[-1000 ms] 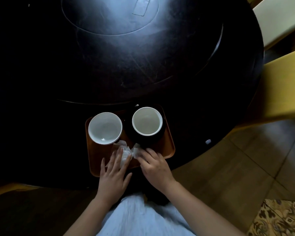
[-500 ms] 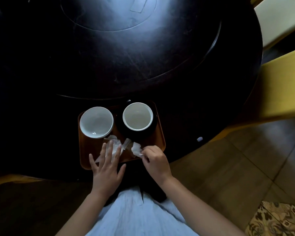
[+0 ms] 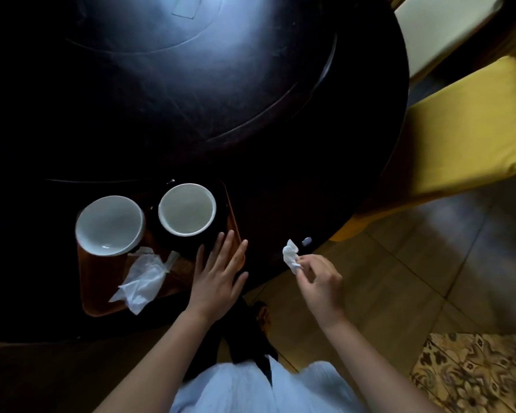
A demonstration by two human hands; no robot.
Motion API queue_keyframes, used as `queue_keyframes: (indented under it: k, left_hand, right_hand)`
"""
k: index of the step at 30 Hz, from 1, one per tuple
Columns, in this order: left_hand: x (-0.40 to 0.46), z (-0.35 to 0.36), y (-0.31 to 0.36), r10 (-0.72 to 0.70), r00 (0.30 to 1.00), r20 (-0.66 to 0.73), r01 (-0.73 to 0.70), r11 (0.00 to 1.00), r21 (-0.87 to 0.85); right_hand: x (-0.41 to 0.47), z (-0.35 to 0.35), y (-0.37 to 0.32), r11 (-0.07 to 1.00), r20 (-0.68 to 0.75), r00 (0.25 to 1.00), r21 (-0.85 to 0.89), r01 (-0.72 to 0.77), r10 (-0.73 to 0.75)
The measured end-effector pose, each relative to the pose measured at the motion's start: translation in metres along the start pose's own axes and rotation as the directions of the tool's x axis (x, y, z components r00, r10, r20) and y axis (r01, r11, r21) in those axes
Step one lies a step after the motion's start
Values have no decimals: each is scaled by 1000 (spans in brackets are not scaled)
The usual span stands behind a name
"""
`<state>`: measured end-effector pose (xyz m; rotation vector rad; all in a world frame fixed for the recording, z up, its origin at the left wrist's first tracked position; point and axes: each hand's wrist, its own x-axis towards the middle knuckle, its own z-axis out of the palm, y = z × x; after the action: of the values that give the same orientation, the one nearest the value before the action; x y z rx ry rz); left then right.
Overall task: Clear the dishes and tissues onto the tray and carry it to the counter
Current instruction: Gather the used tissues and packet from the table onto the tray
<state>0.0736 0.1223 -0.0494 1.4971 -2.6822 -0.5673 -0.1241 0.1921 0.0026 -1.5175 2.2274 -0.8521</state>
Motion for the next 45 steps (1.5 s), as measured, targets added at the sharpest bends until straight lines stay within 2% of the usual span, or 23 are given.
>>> queue_keyframes:
  k: [4,7,11,16,19,22,24,28,33,36,45]
  left_hand:
    - [13,10,1,-26,999,30,25,998,49]
    - [12,11,1,-13,999,34,9,994,106]
    - [7,12,3,-39,999,37,34,990,138]
    - [-2,16,12,-89,996,20,87,994,73]
    - [-4,16,13,-108,994,29,107,994,13]
    - [-3,16,12,-94,995,45,94,996,5]
    - [-2,16,12,-93,994,49,93,996,1]
    - [-3,17,11,-94,994,54,94,996,7]
    - [-3,16,12,-90,994,60,90,996,-1]
    - [-3,17,11,-90,995,53,90,996,-2]
    - [-4,19,10,-90,995,53,90,996,-6]
  right_hand:
    - [14,-13,26,996,-45,996,-40,-77,75]
    - [25,-18,46,981,-96,978,-46,-188,183]
    - [46,-19,64,966,-76,967,-66,-248,243]
    - [72,-9,69,984,-34,988,-92,-152,149]
    - [77,-4,69,972,72,993,-220,-78,96]
    - [83,-4,67,946,79,996,-324,-15,42]
    - [90,-5,67,938,141,990,-346,21,30]
    - [95,-4,70,947,248,968,-318,52,30]
    - [88,0,64,952,209,976,-305,9,58]
    - [77,6,55,976,199,975,-212,-57,100]
    - [38,16,38,972,315,944,-173,159,-98]
